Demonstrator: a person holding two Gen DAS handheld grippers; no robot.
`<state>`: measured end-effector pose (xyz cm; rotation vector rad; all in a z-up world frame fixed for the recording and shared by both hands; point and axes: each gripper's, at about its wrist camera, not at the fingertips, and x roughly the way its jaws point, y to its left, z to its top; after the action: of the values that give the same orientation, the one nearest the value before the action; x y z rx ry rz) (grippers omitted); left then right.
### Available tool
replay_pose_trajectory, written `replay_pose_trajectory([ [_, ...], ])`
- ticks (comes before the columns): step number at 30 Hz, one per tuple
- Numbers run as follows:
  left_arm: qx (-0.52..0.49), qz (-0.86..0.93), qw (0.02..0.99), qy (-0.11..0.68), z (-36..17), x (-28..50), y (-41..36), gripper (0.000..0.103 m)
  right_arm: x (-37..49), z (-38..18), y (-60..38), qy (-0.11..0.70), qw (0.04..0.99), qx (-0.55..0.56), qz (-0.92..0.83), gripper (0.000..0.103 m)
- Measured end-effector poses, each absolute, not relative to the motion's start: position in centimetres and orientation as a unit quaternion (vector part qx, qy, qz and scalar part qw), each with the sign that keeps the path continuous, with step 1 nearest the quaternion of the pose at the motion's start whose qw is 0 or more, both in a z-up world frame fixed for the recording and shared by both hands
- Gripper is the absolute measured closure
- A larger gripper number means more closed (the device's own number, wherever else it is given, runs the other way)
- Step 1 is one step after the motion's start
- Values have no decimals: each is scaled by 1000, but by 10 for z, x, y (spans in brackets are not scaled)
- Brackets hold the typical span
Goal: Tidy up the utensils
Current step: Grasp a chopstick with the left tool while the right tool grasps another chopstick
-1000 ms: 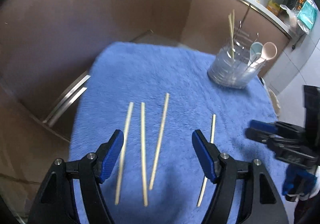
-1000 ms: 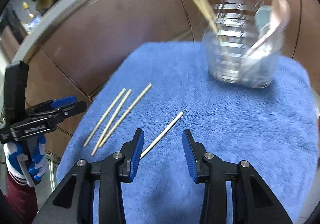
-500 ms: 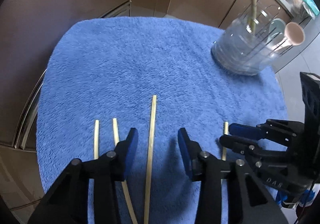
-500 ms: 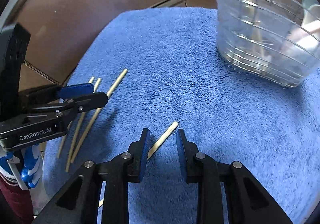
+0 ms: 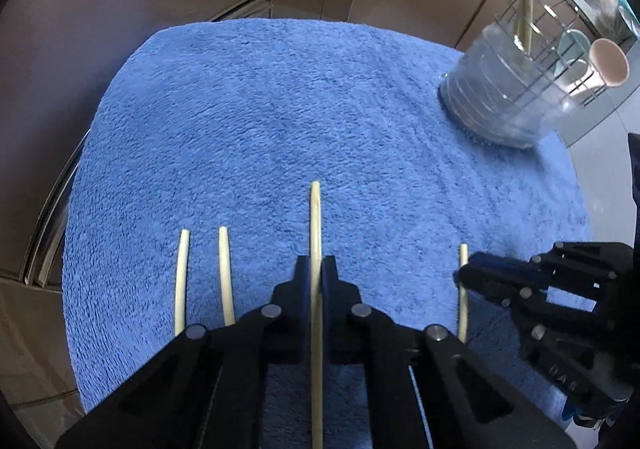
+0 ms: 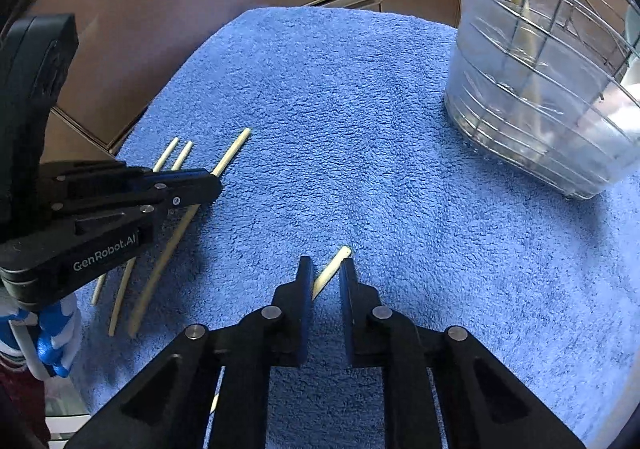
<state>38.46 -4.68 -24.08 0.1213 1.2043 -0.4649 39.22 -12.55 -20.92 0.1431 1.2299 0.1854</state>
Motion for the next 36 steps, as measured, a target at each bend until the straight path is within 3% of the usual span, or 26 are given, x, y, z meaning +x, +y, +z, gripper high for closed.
replay_pose_trajectory([
  [1, 55, -214, 802, 554, -238, 380, -45, 98, 390, -207, -127, 573, 812, 69, 89, 103],
  [10, 38, -212, 831, 512, -203, 343, -29, 98, 368, -196, -145, 558, 817, 105, 101, 103],
  [14, 32, -205, 833, 513, -202, 338, -35, 98, 373, -196, -153, 563, 811, 125, 98, 99],
  [16, 27, -204, 833, 513, -200, 339, -31, 98, 380, -200, -151, 568, 808, 124, 93, 84],
  [17, 24, -205, 833, 513, -202, 341, -29, 98, 386, -202, -147, 570, 808, 121, 91, 82],
  [23, 8, -215, 834, 508, -202, 339, -25, 98, 397, -212, -126, 587, 803, 74, 70, 81],
  [25, 3, -219, 835, 505, -202, 336, -23, 98, 399, -214, -116, 586, 806, 55, 62, 87],
  [29, 1, -216, 843, 493, -196, 326, -22, 98, 400, -215, -108, 582, 809, 63, 61, 88],
  [31, 5, -211, 850, 482, -189, 318, -20, 98, 398, -215, -111, 581, 809, 67, 61, 97],
  [36, 11, -204, 867, 455, -171, 297, -16, 98, 378, -207, -129, 570, 813, 92, 76, 98],
])
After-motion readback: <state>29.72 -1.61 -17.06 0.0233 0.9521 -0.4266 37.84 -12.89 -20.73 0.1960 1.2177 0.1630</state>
